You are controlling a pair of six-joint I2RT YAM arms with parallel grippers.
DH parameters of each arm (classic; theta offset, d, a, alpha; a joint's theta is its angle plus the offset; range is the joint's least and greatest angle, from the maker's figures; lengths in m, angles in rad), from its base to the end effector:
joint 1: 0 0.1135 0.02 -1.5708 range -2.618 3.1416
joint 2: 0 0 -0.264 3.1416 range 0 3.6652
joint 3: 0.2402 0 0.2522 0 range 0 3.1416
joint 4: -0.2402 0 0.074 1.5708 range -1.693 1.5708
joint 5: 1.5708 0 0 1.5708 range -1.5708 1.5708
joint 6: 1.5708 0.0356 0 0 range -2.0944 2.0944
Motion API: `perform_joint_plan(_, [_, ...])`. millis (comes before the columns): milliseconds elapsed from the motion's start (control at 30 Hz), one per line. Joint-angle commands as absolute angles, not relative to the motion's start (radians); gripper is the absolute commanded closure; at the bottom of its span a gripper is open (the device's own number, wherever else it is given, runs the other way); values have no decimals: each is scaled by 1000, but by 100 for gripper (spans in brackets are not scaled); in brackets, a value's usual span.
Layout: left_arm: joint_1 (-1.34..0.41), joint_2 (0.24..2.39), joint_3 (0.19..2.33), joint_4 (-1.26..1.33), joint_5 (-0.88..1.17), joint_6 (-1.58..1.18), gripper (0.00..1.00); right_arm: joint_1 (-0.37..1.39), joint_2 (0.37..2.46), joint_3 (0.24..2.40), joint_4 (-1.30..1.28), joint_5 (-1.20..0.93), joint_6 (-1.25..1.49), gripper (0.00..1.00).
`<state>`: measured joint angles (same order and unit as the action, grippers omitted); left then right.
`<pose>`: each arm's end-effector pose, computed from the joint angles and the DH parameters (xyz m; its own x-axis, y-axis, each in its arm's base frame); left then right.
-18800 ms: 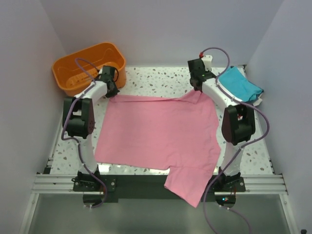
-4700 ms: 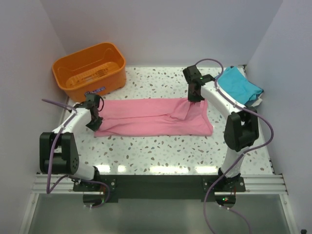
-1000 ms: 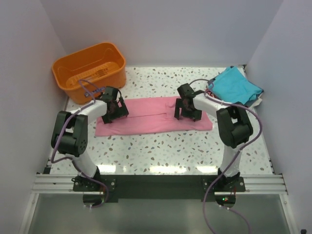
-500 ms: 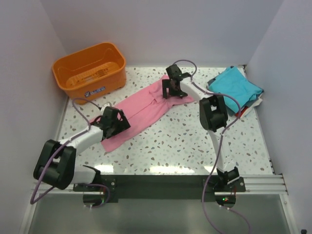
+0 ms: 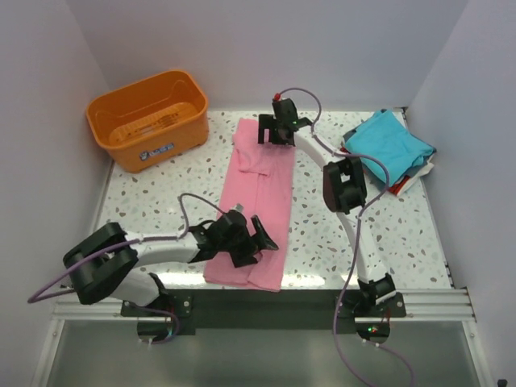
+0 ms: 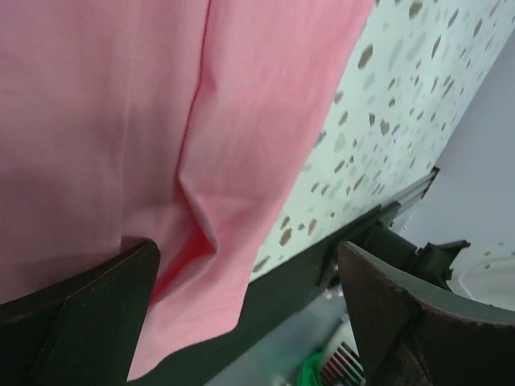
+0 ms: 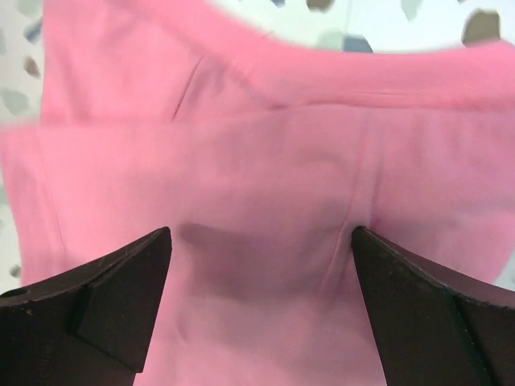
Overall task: Fold and stack the t-shirts
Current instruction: Fold the tshirt
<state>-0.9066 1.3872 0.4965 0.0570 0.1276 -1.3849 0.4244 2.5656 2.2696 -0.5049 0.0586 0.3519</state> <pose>0.1481 -0.1965 0.1394 -0.9037 -0.4269 -0.0316 -0.2944 0.6735 -0.6780 0.5198 0.2326 0.1646 -0.7431 0.0418 -0.6679 -0.1255 0.9716 0.2004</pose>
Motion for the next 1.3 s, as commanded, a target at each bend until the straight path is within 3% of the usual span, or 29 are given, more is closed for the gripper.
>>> perform_joint_plan(0, [-1038,1537,497,-183,182,-1496,0,428,2725,2334,-477,-41,454,1])
perform_joint_plan(133, [-1117,1641,629,-199,193,-1486,0,426,2775,2422,-474,-94,506,1])
perform_joint_plan(333, [-1135,1698,751,-319,127,-1442,0,426,2698,2368,-428,-71,497,1])
perform_joint_plan(533, [-1132,1609,926,-567,-77,-1419,0,425,2666,2432,-497,14,446,1])
perform_joint_plan(633, [-1134,1556,1020,-682,-152,-1362,0,426,2567,2376,-453,2,428,1])
perform_joint_plan(800, [-1166,1479,1158,-807,-235,-1267,0,425,2412,2468,-444,-80,410,1])
perform_joint_plan(1000, [-1164,1329,1108,-900,-302,-1261,0,431,2087,2143,-377,-57,423,1])
perform_joint_plan(1267, [-1097,1034,790,-993,-335,-1298,0,501,1404,1289,-581,225,518,1])
